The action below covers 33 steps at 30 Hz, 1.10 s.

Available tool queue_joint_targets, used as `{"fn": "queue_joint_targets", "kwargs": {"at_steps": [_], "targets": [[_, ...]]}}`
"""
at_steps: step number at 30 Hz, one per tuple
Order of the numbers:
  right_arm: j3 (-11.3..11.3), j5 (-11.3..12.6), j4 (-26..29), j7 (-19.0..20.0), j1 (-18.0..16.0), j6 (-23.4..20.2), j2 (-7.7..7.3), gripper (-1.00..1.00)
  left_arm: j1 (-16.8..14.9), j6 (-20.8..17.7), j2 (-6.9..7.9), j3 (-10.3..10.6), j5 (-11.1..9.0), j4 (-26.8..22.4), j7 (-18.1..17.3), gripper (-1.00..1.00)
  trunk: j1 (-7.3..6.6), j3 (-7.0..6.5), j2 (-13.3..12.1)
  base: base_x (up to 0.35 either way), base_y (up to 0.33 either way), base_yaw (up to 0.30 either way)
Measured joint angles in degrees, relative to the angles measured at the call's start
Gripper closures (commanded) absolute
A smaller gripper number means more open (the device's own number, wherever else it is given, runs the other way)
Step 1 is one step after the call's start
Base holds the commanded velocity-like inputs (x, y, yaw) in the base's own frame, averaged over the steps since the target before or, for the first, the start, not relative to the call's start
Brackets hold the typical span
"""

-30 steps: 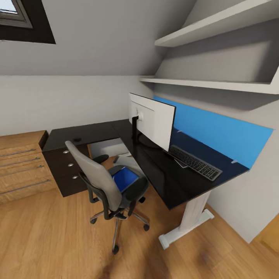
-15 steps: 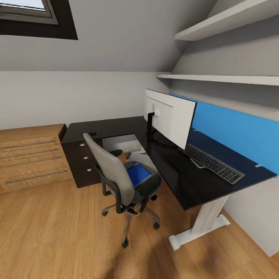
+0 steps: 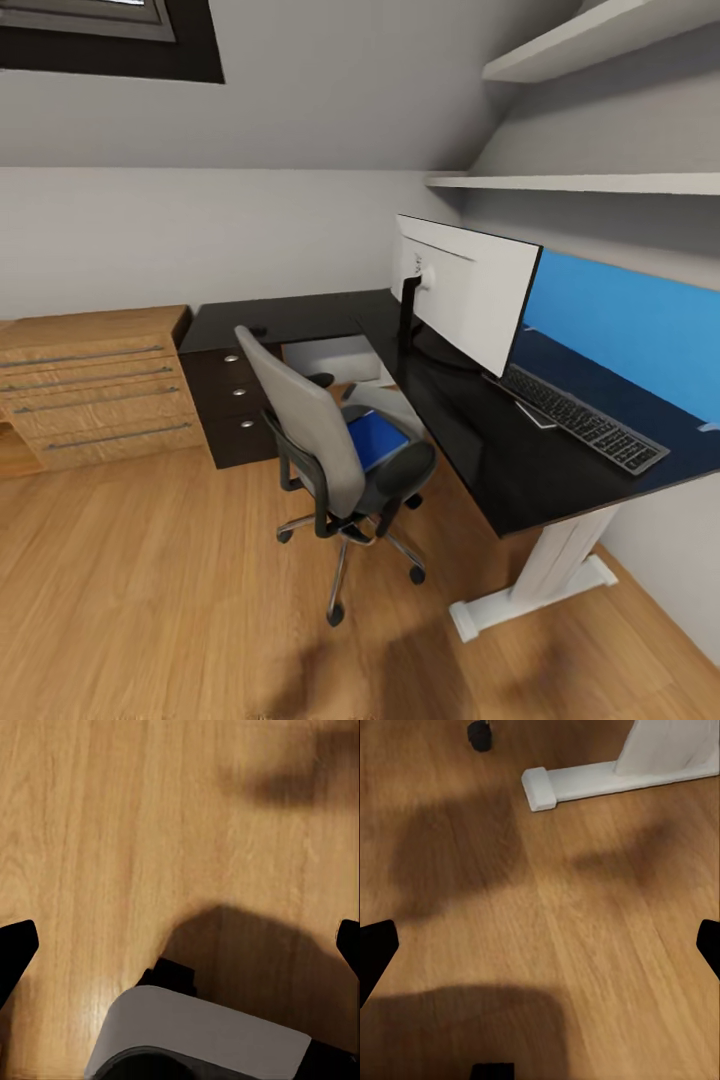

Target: In the bedroom, organize the workspace by keeping the computer under the desk, ensuring the monitor is on the desk, placing the keyboard on the desk next to the monitor, placing the mouse on the desk next to the keyboard, moving the folder from the swivel chair onto the desk next to the mouse, stacking the notebook on top of the folder with the pen on top of the notebook, and positioning the swivel chair next to the desk.

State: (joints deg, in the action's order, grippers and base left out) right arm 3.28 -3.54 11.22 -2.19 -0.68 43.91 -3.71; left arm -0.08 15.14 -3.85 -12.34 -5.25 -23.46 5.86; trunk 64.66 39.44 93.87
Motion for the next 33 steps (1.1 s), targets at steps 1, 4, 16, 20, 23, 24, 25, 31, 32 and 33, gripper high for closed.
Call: {"fn": "queue_joint_targets", "kwargs": {"at_steps": [1,4,16,20,23,24,25,31,32,33], "targets": [[0.0,-0.4,0.0,0.0,0.0,0.0,0.0,-1.0,0.0,0.0,-0.44,0.0,0.0,0.6,0.0,-1.0,0.22,0.25,0.4,0.0,0.0,0.167],[0.0,-0.8,0.0,0.0,0.0,-0.1,0.0,-1.0,0.0,0.0,-1.05,0.1,0.2,2.1,0.0,-1.0,0.88,1.01,1.6,0.0,0.0,0.183],[-0.1,-2.6,-0.3,-0.2,0.0,-1.6,0.24,-1.0,0.0,0.7,-0.81,0.6,0.3,2.8,-0.5,-1.0,2.42,2.93,4.4,0.0,0.0,0.222],[-0.1,-2.8,-0.3,-0.2,0.0,-1.7,0.32,-1.0,0.0,1.2,-0.74,0.6,0.4,2.8,-0.5,-1.0,2.42,3.1,4.4,0.0,0.0,0.247],[0.0,-2.9,0.3,-0.2,0.0,-1.9,0.47,-1.0,0.0,1.4,-0.34,0.6,0.4,-2.5,-0.4,-1.0,2.42,3.21,4.4,0.0,0.0,0.248],[-0.1,-3.0,1.3,-0.2,0.0,-1.9,0.91,-1.0,0.0,1.0,-0.18,0.7,0.4,-7.6,-0.4,-1.0,2.42,3.25,4.4,0.0,0.0,0.246],[0.0,-3.0,2.1,-0.2,0.0,-1.9,1.23,-1.0,0.0,0.7,-0.19,0.6,0.3,-9.9,-0.3,-1.0,2.42,3.31,4.4,0.0,0.0,0.208],[-0.2,-3.3,9.1,0.1,0.0,-2.1,2.98,-1.0,0.0,-16.2,-1.34,3.3,0.3,-28.6,-0.1,-1.0,2.42,3.45,4.4,0.0,0.0,0.067],[-0.2,-3.5,9.3,0.1,0.0,-2.2,3.28,-1.0,0.0,-19.3,-1.53,4.4,0.4,-32.1,0.0,-1.0,2.42,3.44,4.4,0.0,0.0,0.01],[-0.2,-3.8,9.6,0.1,0.0,-2.3,3.71,-1.0,0.0,-22.2,-1.72,5.5,0.3,-35.7,0.4,-1.0,2.42,3.45,4.4,0.0,0.0,0.008]]}}
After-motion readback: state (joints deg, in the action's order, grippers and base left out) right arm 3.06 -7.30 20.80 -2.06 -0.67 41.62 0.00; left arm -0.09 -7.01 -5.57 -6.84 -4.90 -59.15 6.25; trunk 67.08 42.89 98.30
